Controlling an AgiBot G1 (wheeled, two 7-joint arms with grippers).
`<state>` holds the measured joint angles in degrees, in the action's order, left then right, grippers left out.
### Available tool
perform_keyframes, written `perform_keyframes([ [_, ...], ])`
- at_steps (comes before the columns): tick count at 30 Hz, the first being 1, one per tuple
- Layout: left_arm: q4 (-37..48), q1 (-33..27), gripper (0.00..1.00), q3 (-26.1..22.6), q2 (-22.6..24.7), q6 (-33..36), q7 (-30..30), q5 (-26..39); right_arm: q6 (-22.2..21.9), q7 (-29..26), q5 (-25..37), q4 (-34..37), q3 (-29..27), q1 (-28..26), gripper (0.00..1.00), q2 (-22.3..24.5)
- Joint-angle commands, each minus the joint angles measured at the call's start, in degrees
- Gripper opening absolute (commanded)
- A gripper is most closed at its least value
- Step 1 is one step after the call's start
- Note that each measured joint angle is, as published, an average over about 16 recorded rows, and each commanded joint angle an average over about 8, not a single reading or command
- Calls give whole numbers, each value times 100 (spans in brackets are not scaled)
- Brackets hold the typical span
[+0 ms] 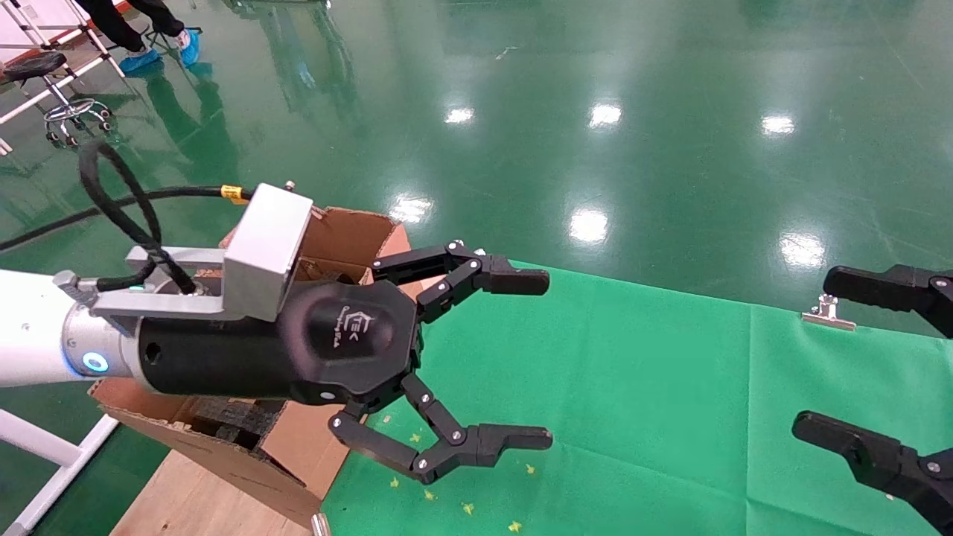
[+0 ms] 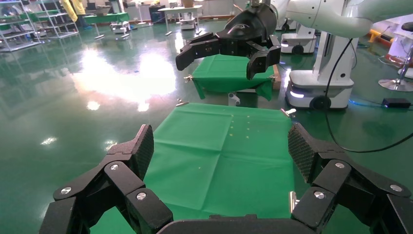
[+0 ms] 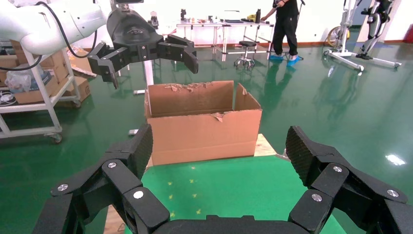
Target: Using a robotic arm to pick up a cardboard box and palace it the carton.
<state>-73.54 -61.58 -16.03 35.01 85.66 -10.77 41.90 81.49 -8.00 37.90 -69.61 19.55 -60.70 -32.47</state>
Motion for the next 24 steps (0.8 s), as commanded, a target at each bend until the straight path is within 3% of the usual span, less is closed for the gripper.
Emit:
perform_keyframes([
  [1, 0, 0, 100, 0, 0, 0, 0, 0, 0, 0, 0, 0, 0, 0, 100, 0],
  [24, 0, 0, 100, 0, 0, 0, 0, 0, 0, 0, 0, 0, 0, 0, 100, 0],
])
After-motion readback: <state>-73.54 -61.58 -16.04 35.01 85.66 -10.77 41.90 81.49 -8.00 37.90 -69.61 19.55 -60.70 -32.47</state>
